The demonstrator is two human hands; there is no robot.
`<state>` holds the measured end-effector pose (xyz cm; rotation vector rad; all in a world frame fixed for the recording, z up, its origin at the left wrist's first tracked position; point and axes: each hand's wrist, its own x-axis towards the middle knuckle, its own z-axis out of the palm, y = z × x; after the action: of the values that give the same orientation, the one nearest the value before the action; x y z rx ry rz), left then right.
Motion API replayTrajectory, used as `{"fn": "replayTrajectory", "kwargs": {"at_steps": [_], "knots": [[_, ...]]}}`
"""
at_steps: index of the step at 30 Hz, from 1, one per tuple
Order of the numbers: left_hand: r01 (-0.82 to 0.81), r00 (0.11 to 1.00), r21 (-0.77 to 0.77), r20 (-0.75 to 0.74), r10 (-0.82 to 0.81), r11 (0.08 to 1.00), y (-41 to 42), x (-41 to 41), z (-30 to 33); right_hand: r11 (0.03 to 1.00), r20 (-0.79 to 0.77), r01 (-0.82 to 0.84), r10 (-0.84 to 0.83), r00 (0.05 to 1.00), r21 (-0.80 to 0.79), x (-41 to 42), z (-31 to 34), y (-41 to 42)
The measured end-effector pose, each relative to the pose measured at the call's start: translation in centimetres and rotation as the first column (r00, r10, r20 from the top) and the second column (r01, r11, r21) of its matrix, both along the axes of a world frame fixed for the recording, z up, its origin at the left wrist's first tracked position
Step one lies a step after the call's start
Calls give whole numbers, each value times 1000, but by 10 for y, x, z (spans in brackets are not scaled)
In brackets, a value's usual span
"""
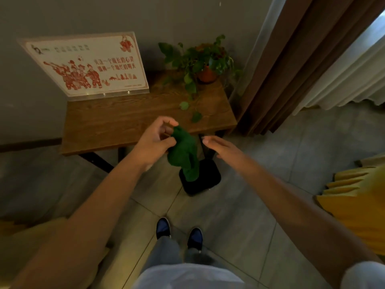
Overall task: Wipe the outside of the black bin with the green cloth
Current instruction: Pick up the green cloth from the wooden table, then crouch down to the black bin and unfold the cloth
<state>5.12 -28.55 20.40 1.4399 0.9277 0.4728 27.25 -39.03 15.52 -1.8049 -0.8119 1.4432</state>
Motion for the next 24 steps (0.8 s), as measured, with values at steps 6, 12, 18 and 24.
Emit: {"fn": "replayTrajectory", "kwargs": {"at_steps": [6,12,18,24], "knots": [[68,998,-42,-14,-69,997,-11,-21,-18,999,-198,-45,38,980,-30,-42,-14,-6],[40,999,-58,6,-40,998,-13,-57,-39,993,-209,-82,63,976,-83,-73,-44,-10],[-97,995,-151,-19,95,984,-12,-88,-67,990,-151,-116,103,983,-77,-97,-61,-16],[-161,985,-251,-97,141,955,-24,-91,-118,997,-160,-35,24,987,-68,-104,-88,-33]]}}
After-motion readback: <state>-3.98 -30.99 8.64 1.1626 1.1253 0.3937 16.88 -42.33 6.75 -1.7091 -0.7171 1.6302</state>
